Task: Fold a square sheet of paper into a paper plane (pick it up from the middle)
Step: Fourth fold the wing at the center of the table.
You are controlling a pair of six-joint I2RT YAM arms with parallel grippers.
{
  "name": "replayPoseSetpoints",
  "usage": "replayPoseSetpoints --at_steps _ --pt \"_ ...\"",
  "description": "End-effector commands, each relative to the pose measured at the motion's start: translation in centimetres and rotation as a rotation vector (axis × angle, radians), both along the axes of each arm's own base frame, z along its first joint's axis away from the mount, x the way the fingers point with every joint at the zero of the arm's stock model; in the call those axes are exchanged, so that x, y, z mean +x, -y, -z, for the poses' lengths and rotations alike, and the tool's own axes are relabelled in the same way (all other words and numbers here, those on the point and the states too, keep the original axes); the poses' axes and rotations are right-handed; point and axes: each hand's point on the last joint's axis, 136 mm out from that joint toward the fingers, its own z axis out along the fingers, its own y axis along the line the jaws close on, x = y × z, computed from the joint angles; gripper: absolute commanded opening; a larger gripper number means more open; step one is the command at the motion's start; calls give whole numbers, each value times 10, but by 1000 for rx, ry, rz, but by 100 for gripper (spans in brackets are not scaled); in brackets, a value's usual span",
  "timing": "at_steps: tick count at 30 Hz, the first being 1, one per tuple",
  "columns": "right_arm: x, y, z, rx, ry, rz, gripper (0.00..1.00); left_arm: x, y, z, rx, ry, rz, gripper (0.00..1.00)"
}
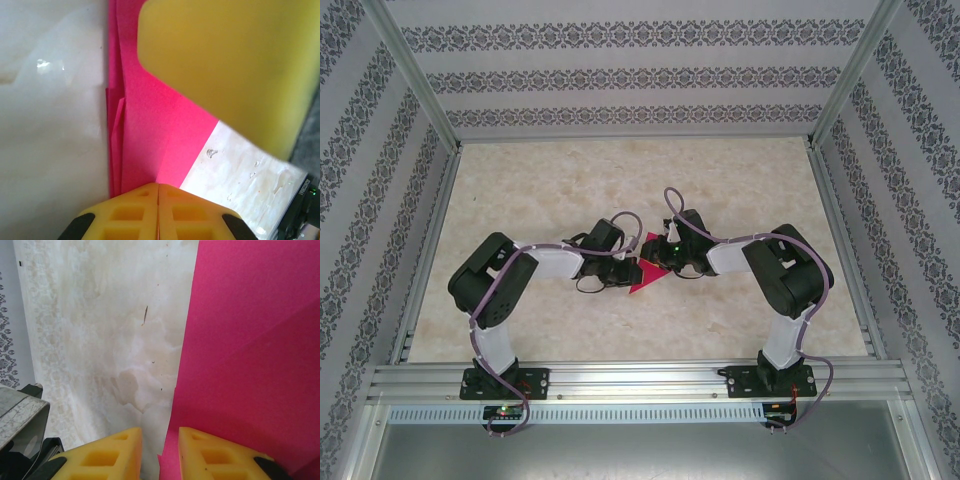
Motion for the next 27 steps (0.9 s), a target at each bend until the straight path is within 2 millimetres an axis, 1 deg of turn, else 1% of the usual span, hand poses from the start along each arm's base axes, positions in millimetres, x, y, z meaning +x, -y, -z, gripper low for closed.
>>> replayPoseSetpoints --at_steps 1,3,6,9,12,13,16,21,23,25,27 --pt "-29 35 66 -213 -146 42 27 -27 -25 21 106 -74 7 10" --pt "-29 35 66 -214 -148 39 27 -28 -26 15 102 -64 10 10" --pt "-30 36 67 -221 -150 41 27 -32 -33 12 134 -59 22 11" --pt "-29 36 67 -219 -149 41 27 -41 -38 16 154 -86 37 11" --pt "-30 36 67 -221 -150 40 27 -46 -47 21 193 -95 38 12" --pt "-30 35 67 -218 -149 40 27 -47 -47 20 190 -91 40 12" --pt "-30 34 67 -218 -152 37 27 -42 -40 5 144 -63 39 12" --pt "-31 34 68 -220 -153 39 27 -24 -20 -40 37 20 26 15" --pt "-31 34 68 -220 -152 39 27 -17 -11 -54 -12 41 27 17" --pt "-31 34 68 -221 -152 39 27 -13 -2 -62 -57 44 36 18" --pt "-30 34 67 -219 -152 40 27 -11 8 -62 -93 26 48 19"
